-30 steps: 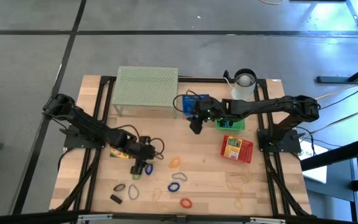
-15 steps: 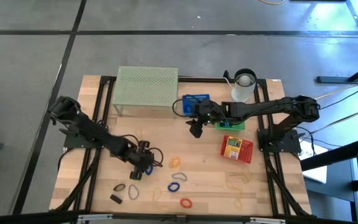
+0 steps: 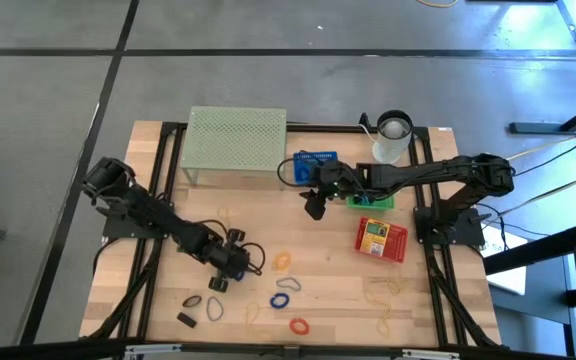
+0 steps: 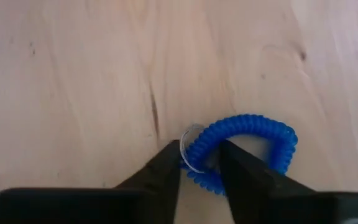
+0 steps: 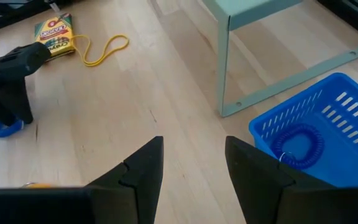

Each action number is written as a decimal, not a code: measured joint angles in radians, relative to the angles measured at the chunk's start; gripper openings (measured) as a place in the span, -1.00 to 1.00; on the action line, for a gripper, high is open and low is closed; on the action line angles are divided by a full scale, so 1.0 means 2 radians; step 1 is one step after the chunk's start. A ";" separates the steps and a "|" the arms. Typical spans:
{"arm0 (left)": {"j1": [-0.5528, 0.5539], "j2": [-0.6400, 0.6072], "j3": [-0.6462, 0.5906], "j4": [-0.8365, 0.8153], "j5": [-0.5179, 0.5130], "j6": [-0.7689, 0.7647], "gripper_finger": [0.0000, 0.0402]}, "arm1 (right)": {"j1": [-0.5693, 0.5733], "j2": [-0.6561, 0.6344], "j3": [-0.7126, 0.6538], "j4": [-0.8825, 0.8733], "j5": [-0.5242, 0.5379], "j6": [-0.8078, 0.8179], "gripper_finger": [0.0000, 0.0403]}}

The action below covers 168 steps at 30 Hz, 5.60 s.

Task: Pick & Place Office Desk Supplies
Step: Put the blue spring keychain into the blue bin, then put the green spring keychain into the blue bin

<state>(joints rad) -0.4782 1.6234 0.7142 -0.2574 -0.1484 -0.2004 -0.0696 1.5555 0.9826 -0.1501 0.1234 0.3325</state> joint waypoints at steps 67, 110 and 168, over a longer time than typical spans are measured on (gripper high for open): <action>0.126 -0.094 -0.001 0.614 -0.231 0.334 -0.93 | 0.167 -0.020 0.000 0.299 0.182 -0.196 -0.14; 0.089 -0.095 -0.001 0.392 -0.449 0.167 -0.15 | -0.036 -0.022 0.000 -0.010 0.155 -0.015 -0.94; -0.084 -0.073 -0.002 -0.094 0.034 -0.190 -0.14 | -0.065 0.080 0.026 -0.008 0.074 0.022 -0.07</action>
<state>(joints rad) -0.6470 1.4766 0.7109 -0.4457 -0.0811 -0.5812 -0.1989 1.7153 1.0340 -0.1658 0.2711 0.3767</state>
